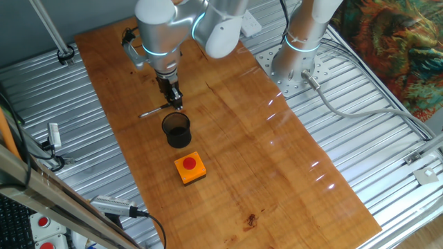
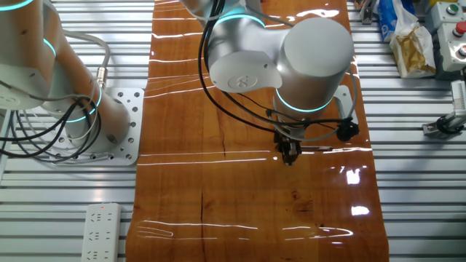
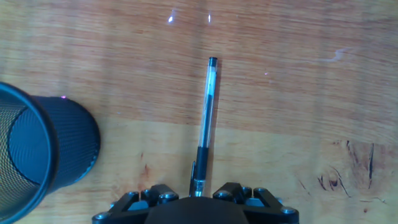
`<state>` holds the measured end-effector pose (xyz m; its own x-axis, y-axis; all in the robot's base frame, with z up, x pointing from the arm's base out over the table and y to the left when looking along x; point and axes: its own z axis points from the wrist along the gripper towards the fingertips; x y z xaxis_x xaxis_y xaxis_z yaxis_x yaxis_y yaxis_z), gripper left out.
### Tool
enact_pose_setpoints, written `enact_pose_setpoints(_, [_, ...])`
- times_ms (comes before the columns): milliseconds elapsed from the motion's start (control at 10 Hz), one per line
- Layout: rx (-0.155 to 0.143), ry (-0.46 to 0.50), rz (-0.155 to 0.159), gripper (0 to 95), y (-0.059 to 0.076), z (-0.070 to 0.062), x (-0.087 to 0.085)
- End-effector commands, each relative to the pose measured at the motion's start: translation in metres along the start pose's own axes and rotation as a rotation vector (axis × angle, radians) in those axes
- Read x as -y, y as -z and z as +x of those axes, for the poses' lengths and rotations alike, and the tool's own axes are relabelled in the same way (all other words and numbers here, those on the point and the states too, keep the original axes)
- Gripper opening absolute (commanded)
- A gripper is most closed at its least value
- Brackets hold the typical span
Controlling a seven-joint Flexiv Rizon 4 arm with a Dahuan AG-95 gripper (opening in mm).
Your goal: Put the pen into the pen holder
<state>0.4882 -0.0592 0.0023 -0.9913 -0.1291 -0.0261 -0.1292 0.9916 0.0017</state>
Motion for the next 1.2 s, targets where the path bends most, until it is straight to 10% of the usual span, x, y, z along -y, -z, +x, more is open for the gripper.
enact_pose_setpoints(100, [-0.006,0.002,0.007,57.0,-0.0066,-0.0009,0.0008])
enact_pose_setpoints(300, [-0.006,0.004,0.004,57.0,-0.0064,-0.0008,0.001])
enact_pose_setpoints(600, [-0.006,-0.002,0.024,0.0,-0.0064,-0.0009,0.001])
enact_pose_setpoints(800, [-0.012,0.001,0.021,0.0,-0.0064,-0.0009,0.001])
enact_pose_setpoints(900, [-0.004,-0.017,-0.056,0.0,-0.0061,-0.0012,0.0002])
enact_pose_setpoints(1000, [-0.009,-0.006,0.014,0.0,-0.0066,-0.0013,-0.0001])
enact_pose_setpoints(1200, [-0.011,0.002,0.046,0.0,-0.006,-0.0015,0.0001])
